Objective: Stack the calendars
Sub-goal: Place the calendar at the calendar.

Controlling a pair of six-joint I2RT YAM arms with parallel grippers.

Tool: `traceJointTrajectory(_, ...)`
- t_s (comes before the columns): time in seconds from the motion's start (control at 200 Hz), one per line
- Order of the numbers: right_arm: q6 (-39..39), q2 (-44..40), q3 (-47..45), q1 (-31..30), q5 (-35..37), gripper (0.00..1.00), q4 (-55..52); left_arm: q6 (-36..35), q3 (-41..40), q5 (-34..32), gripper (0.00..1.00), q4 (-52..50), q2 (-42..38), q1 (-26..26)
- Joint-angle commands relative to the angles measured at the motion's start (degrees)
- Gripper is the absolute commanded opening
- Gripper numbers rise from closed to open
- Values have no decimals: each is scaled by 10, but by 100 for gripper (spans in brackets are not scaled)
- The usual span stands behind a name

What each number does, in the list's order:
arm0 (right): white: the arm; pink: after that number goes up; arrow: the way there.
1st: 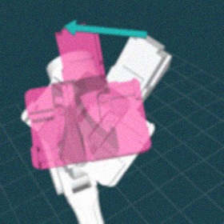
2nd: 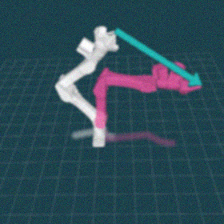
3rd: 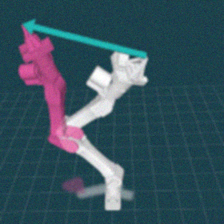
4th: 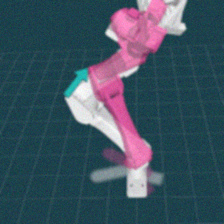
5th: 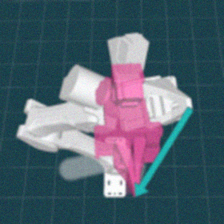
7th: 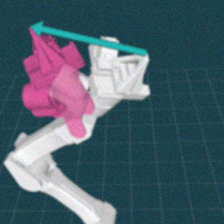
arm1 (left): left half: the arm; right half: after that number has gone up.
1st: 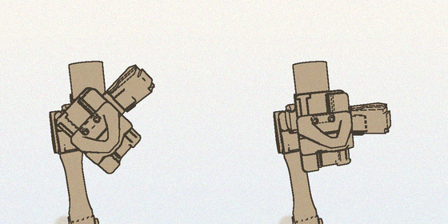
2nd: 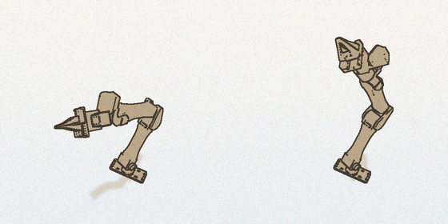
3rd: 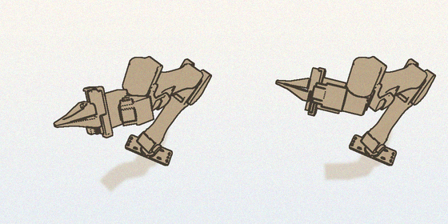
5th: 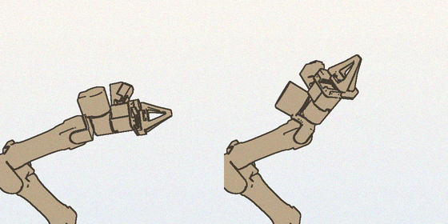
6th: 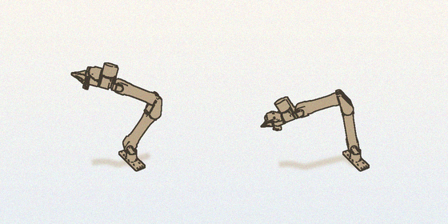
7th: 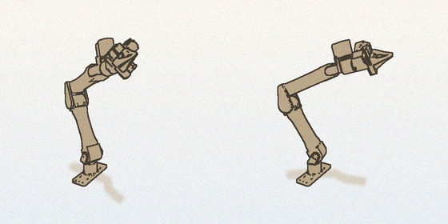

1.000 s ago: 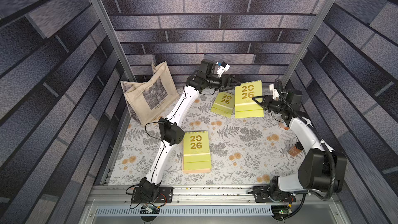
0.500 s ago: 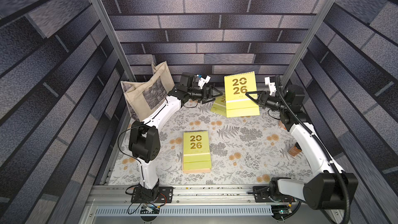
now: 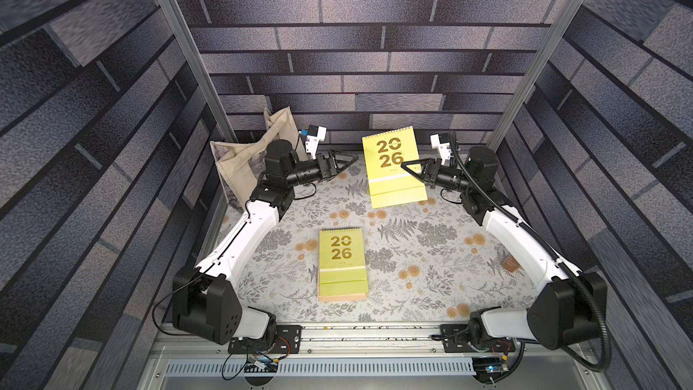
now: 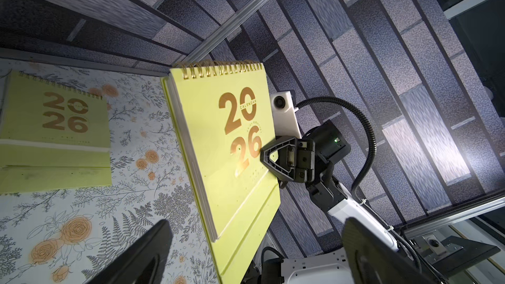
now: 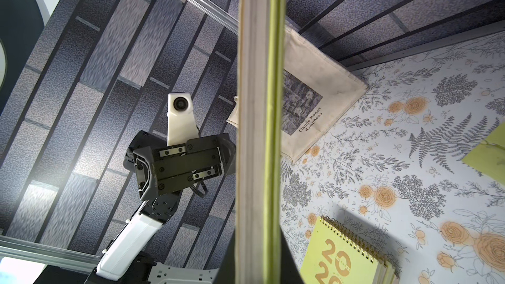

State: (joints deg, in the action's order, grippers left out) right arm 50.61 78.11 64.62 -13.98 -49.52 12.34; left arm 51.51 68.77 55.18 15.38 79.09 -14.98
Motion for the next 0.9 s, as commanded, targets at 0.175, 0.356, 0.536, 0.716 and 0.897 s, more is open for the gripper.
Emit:
traceJointTrajectory(0.175,27,21,30,-57,8,0,88,6,-51,0,100,17,-7,14)
traceJointTrajectory(0.356,42,51,29,-94,14,0,126,19,-51,10,100,39,-7,18)
traceJointTrajectory(0.536,81,87,30,-120,17,0,193,32,-59,12,100,55,-3,19)
traceJointTrajectory(0.716,96,103,30,-129,20,0,220,43,-71,11,92,75,-5,26)
traceJointTrajectory(0.897,102,105,26,-136,22,0,231,47,-74,12,77,83,-6,36)
